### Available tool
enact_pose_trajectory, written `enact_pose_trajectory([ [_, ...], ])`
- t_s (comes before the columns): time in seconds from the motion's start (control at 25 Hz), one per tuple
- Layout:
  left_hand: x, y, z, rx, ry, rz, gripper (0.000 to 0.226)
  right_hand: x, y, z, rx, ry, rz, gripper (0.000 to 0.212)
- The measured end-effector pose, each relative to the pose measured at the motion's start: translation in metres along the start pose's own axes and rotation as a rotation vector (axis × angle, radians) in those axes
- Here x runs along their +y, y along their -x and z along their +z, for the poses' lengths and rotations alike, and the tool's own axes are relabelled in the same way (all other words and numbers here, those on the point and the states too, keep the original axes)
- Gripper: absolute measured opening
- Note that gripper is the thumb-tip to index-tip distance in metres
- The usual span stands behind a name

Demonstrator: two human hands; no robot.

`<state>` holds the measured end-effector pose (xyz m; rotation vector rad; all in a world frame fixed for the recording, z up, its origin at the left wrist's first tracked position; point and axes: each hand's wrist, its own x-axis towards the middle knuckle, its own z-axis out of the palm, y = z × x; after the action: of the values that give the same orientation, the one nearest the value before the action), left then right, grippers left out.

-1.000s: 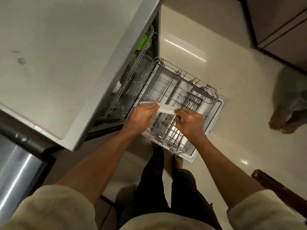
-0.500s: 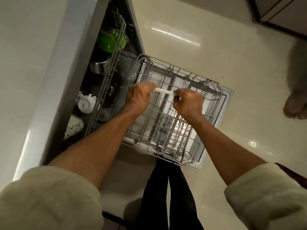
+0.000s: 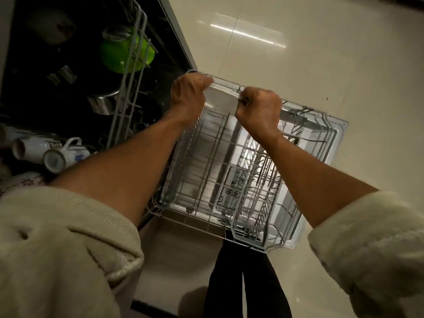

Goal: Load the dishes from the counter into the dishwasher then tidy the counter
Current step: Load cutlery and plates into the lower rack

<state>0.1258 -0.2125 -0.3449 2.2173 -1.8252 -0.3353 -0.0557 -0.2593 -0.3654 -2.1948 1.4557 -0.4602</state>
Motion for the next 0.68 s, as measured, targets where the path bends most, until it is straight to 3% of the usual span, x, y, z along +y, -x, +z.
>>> enact_pose_trajectory([
  [0.32,-0.012,-0.017,0.011,0.253,0.09,0.044,0.024,-0.006,-0.015,0.0,0.169,-0.033,-0.084,0.009],
  [0.48,-0.014,-0.019,0.013,0.195,0.064,0.041,0.026,-0.003,-0.017,0.003,0.146,-0.036,-0.081,0.01],
  [0.68,-0.021,-0.011,0.023,0.082,0.072,0.001,0.031,0.004,-0.014,0.016,-0.029,0.009,-0.033,0.01],
])
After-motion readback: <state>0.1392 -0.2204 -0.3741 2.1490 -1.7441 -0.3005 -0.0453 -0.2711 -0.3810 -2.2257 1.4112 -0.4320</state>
